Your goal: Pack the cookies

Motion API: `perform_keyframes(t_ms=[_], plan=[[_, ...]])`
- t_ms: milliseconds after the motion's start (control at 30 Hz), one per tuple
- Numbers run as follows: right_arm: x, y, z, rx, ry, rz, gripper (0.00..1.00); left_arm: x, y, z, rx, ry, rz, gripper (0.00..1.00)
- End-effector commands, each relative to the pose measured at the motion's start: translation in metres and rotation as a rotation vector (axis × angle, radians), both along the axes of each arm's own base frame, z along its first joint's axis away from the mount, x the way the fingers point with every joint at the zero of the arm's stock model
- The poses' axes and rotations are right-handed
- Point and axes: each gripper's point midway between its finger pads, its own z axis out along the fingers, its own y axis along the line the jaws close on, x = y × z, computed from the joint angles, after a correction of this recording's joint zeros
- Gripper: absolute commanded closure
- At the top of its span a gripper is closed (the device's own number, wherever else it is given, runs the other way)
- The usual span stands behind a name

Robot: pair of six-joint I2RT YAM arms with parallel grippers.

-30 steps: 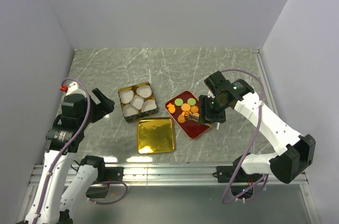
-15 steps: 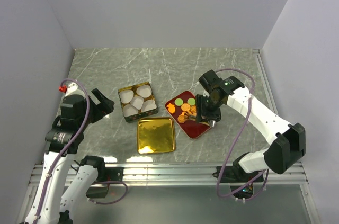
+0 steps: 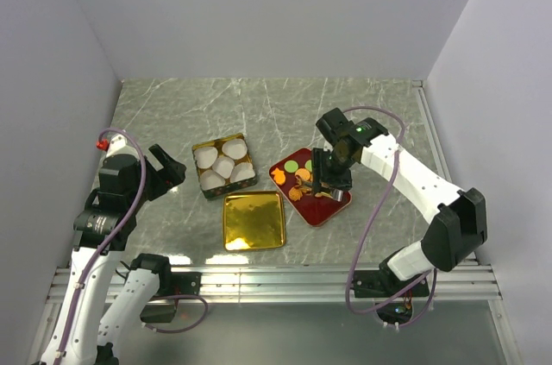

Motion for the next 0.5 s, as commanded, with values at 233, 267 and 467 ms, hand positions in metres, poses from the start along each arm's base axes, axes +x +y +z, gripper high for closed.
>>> perform_keyframes(t_ms=[233,267,467], plan=[[0.0092,0.0135,0.0033,0.030,-0.032,0.029,0.48,0.0038,-0.0025,0.0086,-0.011,-0.043,-0.007,0.08],[0.0093,0.0135,0.0029,0.029,-0.031,0.031,0.51,0.0038,-0.0024,0.0080,-0.011,-0.040,-0.007,0.08],[0.0056,0.0126,0.0043,0.031,-0.026,0.040,0.64,0.0040,-0.0022,0.0076,-0.010,-0.038,-0.006,0.08]])
